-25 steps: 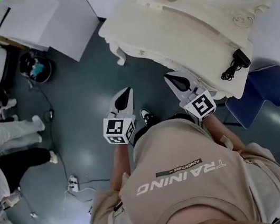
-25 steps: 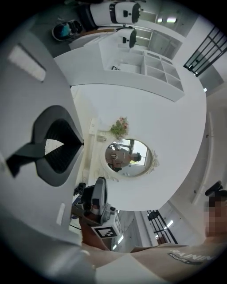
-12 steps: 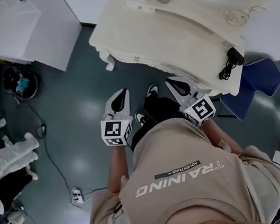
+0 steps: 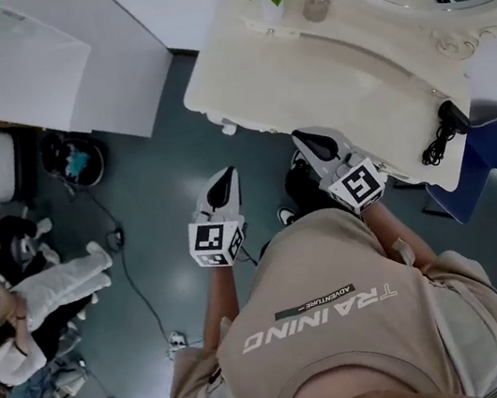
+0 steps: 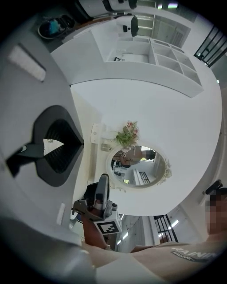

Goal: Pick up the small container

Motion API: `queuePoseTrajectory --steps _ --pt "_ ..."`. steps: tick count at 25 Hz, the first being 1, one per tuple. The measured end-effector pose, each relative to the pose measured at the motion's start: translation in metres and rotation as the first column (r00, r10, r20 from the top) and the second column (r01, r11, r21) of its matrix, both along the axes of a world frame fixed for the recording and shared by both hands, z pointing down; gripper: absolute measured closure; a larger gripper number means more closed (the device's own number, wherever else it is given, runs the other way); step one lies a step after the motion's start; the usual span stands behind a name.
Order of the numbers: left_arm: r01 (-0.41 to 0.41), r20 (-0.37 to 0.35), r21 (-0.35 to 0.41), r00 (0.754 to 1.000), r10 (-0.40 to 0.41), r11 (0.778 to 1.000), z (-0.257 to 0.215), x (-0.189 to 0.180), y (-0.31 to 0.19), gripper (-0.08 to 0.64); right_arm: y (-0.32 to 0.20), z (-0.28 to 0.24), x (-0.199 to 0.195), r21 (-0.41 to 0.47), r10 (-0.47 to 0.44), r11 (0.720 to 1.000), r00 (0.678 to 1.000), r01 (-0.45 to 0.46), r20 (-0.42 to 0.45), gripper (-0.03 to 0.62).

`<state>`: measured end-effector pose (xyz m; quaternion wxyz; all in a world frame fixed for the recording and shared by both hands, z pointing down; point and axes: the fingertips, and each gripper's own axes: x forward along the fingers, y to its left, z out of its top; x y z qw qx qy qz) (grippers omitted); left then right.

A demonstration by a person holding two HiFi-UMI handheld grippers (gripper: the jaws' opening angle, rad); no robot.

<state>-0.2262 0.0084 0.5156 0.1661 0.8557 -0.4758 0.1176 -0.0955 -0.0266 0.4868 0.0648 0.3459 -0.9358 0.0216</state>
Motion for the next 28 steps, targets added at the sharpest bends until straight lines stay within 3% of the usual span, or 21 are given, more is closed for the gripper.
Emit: queuePoseTrajectory --steps 3,6,12,20,28 --pt "-0.026 0.053 0.012 0.998 0.025 1.0 -0.011 -0.001 -0.044 0.545 -0.041 -0.006 0.003 0.045 0.017 0.999 1.0 -0.017 0.016 0.589" --pt "-0.044 0.106 0.048 0.994 0.038 0.998 -0.027 0.011 -0.089 0.544 -0.079 -0.001 0.02 -0.001 0.071 0.997 0.996 -0.071 0.061 0.589" --pt "-0.119 0.072 0.08 0.991 0.113 0.99 -0.049 0.062 -0.142 0.545 -0.13 -0.007 0.06 -0.028 0.158 0.987 0.981 -0.156 0.114 0.589" --pt "-0.276 0.13 0.021 0.954 0.271 0.961 -0.025 0.111 -0.16 0.544 -0.134 0.01 0.095 -0.093 0.235 0.97 0.965 -0.225 0.119 0.589" --pt "-0.33 0.103 0.04 0.94 0.325 0.943 -0.023 0.134 -0.2 0.544 -0.136 0.011 0.119 -0.09 0.332 0.942 0.938 -0.323 0.105 0.589"
